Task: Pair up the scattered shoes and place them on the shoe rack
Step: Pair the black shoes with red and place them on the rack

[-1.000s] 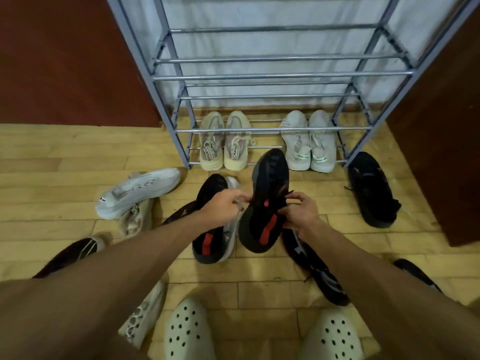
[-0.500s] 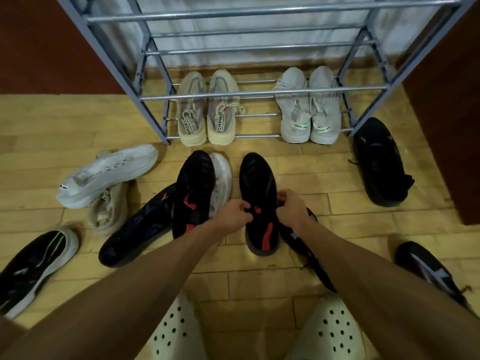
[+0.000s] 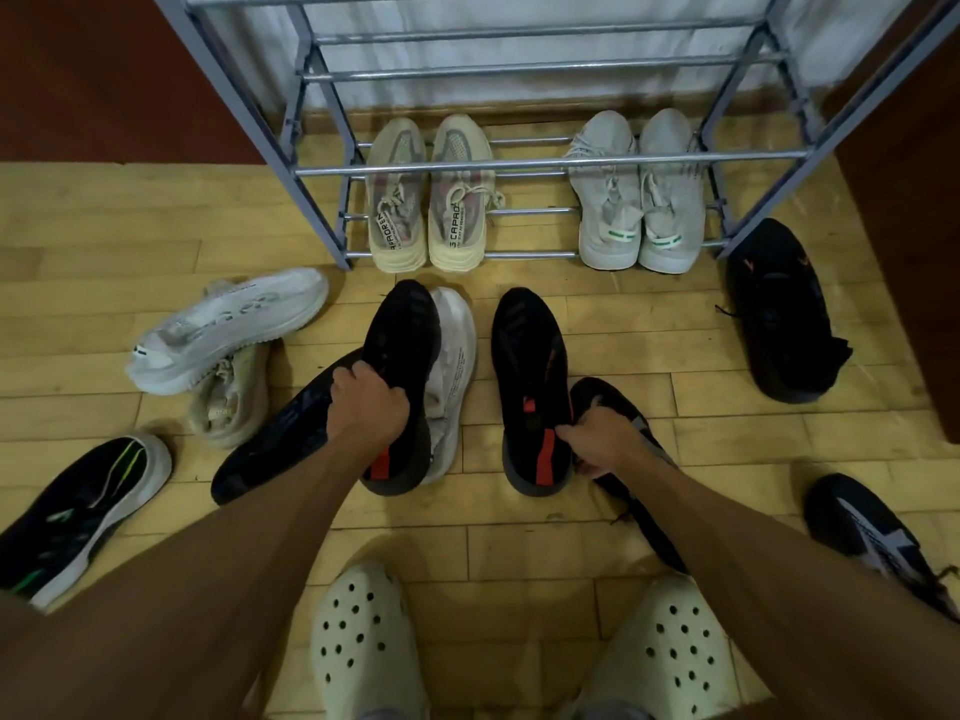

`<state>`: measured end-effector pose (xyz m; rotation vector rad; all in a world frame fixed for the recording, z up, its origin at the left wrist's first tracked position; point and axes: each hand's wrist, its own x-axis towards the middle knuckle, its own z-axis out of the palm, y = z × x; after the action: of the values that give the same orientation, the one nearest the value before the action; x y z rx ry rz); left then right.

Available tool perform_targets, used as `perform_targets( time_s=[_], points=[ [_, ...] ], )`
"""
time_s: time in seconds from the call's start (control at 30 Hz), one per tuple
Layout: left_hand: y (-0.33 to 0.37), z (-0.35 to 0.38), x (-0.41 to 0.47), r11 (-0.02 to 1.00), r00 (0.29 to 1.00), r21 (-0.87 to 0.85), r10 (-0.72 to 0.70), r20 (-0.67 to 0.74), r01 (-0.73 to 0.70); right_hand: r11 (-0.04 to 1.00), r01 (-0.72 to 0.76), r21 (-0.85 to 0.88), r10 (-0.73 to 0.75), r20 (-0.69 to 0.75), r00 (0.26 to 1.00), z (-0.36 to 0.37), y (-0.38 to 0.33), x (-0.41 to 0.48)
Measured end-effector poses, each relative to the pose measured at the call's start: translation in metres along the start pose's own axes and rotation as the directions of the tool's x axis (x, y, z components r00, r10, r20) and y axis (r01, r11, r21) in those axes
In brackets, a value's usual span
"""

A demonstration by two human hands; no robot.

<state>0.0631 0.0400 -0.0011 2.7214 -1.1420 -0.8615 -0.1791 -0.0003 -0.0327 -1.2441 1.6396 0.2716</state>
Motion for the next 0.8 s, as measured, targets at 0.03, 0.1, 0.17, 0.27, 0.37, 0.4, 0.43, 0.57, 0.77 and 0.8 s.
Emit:
perform_targets(
  time_s=[0.03, 0.1, 0.17, 0.27, 0.37, 0.4, 0.43, 0.57, 0.77, 0.8],
  points=[
    [-0.001, 0.000, 0.001, 1.000, 1.000, 0.026, -0.003, -0.031, 0.004, 1.000, 0.008, 0.020, -0.007, -0.029, 1.000, 0.002, 0.001, 0.000],
    [-0.005, -0.001, 0.004, 0.998, 1.000, 0.060, -0.020, 0.001, 0.020, 0.999, 0.000, 0.036, 0.002, -0.056, 0.998, 0.004, 0.002, 0.001],
    [-0.008, 0.000, 0.008, 0.996, 0.993, 0.005, -0.094, 0.073, 0.094, 0.996, -0.019, 0.086, 0.023, -0.047, 0.999, 0.008, 0.000, 0.002],
    [-0.012, 0.002, 0.014, 0.896, 0.941, -0.293, -0.299, 0.156, 0.333, 0.980, -0.063, 0.187, 0.066, -0.010, 0.998, 0.023, -0.001, 0.013],
    [-0.018, 0.004, 0.006, 0.787, 0.929, -0.508, -0.224, 0.294, 0.350, 0.959, -0.061, 0.275, 0.069, -0.017, 0.997, 0.049, 0.011, 0.041],
    [-0.020, 0.003, 0.001, 0.754, 0.930, -0.557, -0.205, 0.305, 0.349, 0.948, -0.064, 0.313, 0.076, -0.025, 0.997, 0.051, 0.006, 0.036],
    [-0.024, 0.003, -0.004, 0.726, 0.933, -0.596, -0.190, 0.305, 0.342, 0.933, -0.076, 0.353, 0.086, -0.014, 0.996, 0.049, -0.004, 0.022],
    [-0.037, 0.005, -0.009, 0.688, 0.940, -0.651, -0.147, 0.308, 0.321, 0.844, -0.188, 0.503, 0.118, 0.168, 0.979, 0.046, -0.026, -0.001],
    [-0.032, -0.010, 0.001, 0.765, 0.913, -0.550, -0.119, 0.391, 0.335, 0.794, -0.185, 0.579, 0.086, 0.194, 0.977, 0.043, -0.036, -0.005],
    [-0.031, -0.012, 0.002, 0.783, 0.907, -0.528, -0.105, 0.408, 0.329, 0.807, -0.184, 0.561, 0.083, 0.201, 0.976, 0.041, -0.039, -0.006]
  ],
)
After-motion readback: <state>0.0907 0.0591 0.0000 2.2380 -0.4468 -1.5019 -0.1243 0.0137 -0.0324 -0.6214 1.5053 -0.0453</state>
